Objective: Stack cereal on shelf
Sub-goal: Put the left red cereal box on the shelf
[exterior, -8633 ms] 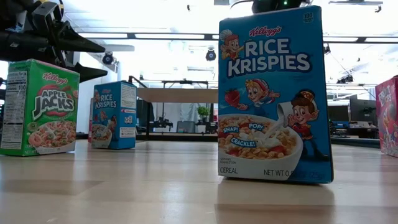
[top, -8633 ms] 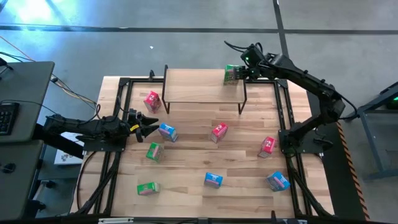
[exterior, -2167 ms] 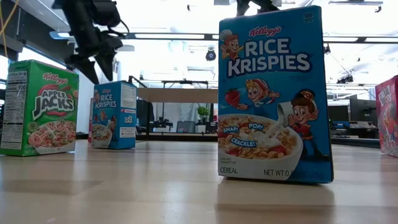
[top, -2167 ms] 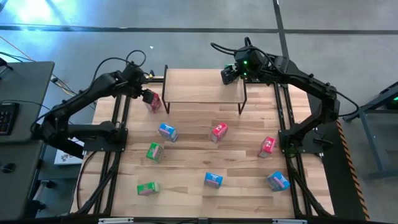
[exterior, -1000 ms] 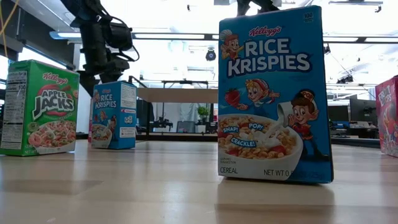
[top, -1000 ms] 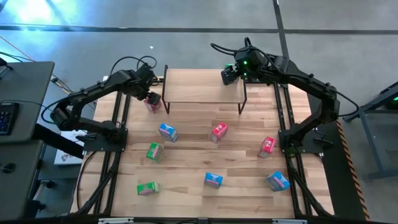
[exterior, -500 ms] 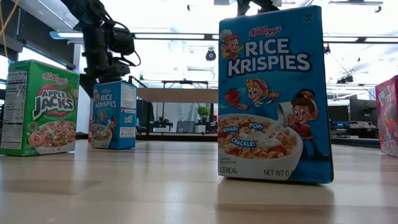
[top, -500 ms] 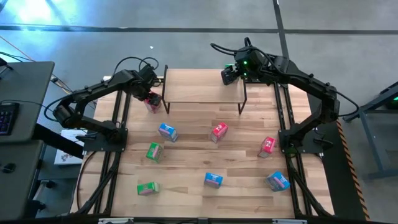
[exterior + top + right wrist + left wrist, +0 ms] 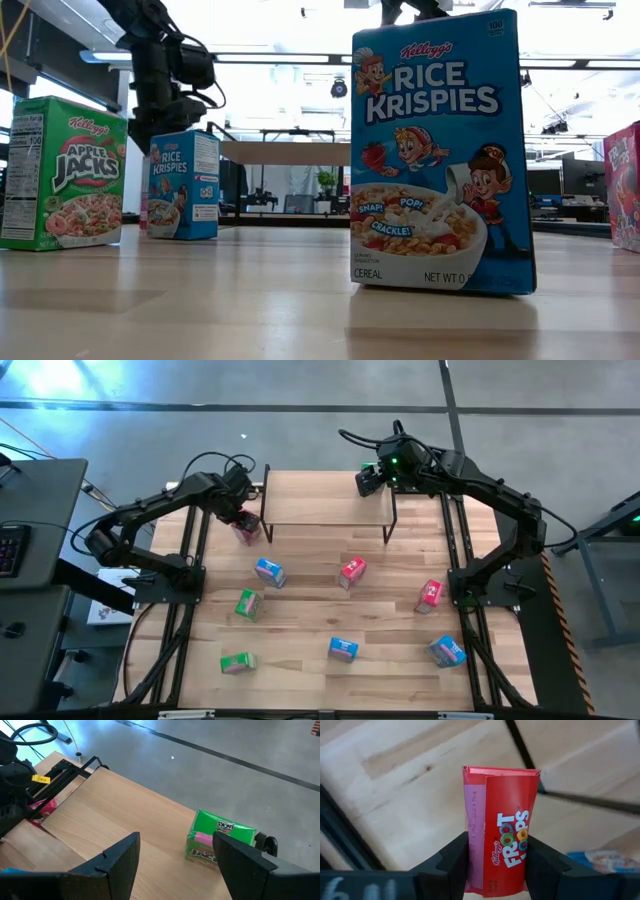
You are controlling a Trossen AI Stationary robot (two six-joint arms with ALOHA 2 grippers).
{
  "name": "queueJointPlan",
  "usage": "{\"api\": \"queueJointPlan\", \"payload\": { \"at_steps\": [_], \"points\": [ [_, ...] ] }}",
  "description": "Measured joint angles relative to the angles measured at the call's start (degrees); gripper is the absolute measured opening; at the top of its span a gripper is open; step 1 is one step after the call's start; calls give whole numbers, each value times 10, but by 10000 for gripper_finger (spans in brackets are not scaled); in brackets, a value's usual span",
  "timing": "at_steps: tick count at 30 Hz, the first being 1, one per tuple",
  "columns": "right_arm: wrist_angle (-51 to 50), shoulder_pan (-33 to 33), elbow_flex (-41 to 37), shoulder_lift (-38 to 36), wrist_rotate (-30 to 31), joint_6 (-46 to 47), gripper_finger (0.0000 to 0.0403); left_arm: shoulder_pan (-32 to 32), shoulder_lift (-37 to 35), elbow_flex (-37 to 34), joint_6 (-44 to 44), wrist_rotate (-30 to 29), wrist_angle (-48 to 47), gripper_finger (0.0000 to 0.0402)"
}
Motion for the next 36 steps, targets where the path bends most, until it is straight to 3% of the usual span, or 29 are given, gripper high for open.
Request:
{"api": "queueJointPlan", "payload": {
  "at_steps": [7,19,26,36],
  "points": [
    [0,0,0,0,0,13,243,0,-47,0,11,-4,-41,148],
    [0,0,0,0,0,28,243,0,-199,5,10,-39,-48,147],
    [0,0,0,0,0,44,243,0,-246,76,44,-73,-46,147],
    [0,0,0,0,2,61,243,0,-242,201,150,-75,-45,147]
  ]
}}
